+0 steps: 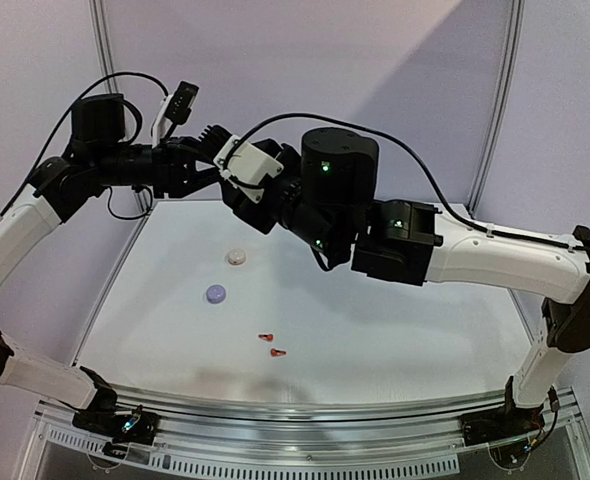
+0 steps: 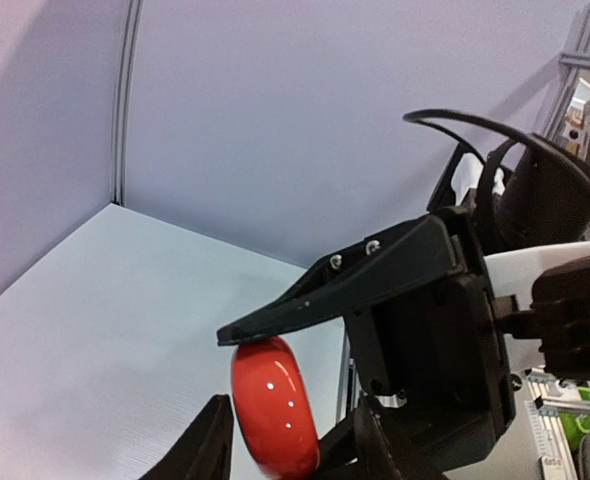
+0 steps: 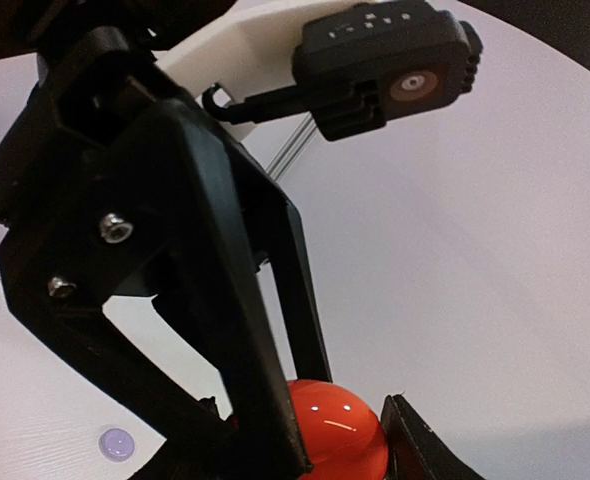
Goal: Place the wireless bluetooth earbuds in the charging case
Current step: Pass from the right arm to the left, then pass from the left arm to the right, then pass from the right arm to the left
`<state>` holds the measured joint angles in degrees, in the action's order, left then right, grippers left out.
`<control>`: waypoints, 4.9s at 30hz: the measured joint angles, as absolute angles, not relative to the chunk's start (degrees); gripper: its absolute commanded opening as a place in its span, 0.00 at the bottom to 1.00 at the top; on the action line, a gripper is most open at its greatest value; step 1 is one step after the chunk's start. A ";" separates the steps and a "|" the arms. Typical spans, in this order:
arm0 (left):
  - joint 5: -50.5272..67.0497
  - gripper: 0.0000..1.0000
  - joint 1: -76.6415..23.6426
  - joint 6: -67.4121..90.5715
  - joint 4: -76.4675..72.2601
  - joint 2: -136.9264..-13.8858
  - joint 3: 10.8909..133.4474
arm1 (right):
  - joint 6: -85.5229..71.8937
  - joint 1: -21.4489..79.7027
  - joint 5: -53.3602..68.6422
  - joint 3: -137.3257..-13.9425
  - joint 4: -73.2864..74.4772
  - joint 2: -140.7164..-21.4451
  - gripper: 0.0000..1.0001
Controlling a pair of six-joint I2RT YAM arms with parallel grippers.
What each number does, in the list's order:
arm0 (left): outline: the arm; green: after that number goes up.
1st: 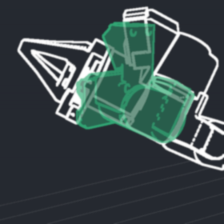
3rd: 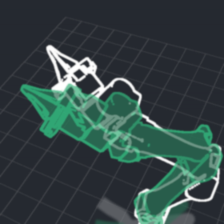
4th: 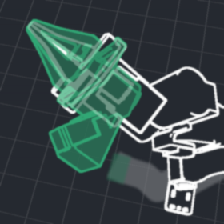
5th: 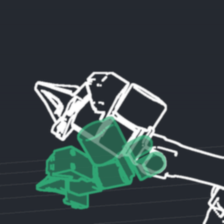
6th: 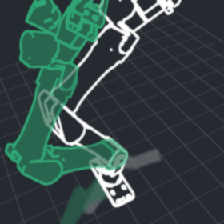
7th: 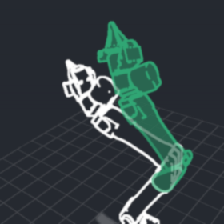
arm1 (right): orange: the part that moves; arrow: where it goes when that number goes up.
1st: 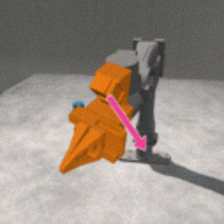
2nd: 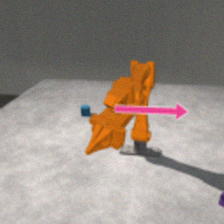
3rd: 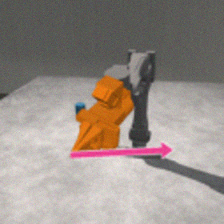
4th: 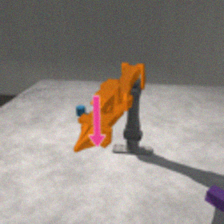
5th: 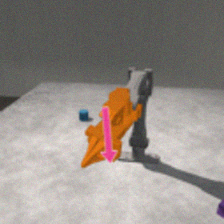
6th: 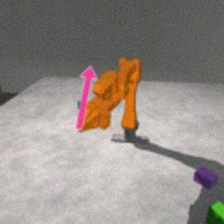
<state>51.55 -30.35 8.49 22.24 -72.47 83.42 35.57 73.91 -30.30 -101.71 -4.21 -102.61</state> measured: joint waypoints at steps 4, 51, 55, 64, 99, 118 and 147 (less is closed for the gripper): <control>51.48 0.21 -30.39 8.47 22.98 -72.88 83.55 | 36.27 74.41 -30.13 -101.73 -3.99 -102.78 0.24; 41.43 0.00 -33.28 -41.85 58.02 -75.24 92.53 | 13.06 63.35 14.09 -112.16 30.55 -105.56 0.29; 41.32 0.00 -33.39 -42.04 58.24 -75.24 92.53 | 13.15 63.35 14.61 -112.25 30.57 -105.60 0.30; 41.04 0.00 -33.39 -42.68 58.94 -75.24 92.53 | 13.17 63.35 15.35 -112.27 30.57 -105.60 0.25; 46.00 0.61 -32.12 7.81 -8.21 -54.98 54.43 | 0.21 62.24 23.24 -97.73 -3.27 -93.12 0.00; 46.46 0.49 -36.97 25.54 -36.10 -60.77 54.50 | -6.07 62.24 26.02 -97.73 -9.13 -94.21 0.00; 42.81 0.00 -37.93 24.53 -37.78 -62.17 56.27 | -3.77 62.37 22.35 -98.08 -8.86 -94.72 0.00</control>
<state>42.81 -37.93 24.53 -37.78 -62.17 56.27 -3.77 62.37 22.35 -98.08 -8.86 -94.72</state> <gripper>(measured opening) 0.182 0.195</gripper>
